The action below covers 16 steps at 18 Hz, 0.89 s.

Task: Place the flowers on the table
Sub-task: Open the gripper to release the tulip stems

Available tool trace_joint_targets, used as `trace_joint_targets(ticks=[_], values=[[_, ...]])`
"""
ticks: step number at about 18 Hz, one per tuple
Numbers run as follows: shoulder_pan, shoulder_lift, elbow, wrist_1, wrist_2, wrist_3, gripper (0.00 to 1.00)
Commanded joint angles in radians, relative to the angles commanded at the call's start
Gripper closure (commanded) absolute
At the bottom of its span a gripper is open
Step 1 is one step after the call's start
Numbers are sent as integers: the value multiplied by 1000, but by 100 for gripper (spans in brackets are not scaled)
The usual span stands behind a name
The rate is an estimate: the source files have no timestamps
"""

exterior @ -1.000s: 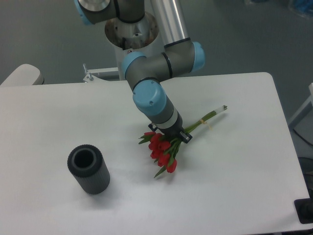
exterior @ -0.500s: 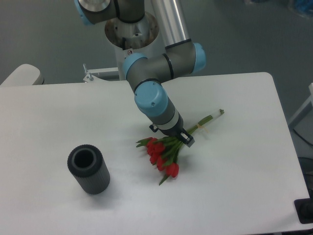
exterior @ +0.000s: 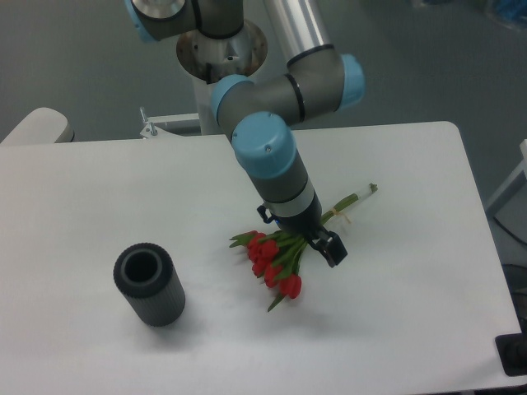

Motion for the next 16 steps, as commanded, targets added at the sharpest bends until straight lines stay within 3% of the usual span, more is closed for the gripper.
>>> trace_joint_targets(ticks=[2,4,10,16], values=[[32,-3,80,-86,-80,52,0],[72,-2,109,-126,-147,119,0],[153,18,111,-169,-230,325,0],[173,26,108,-172,-253,330,0]])
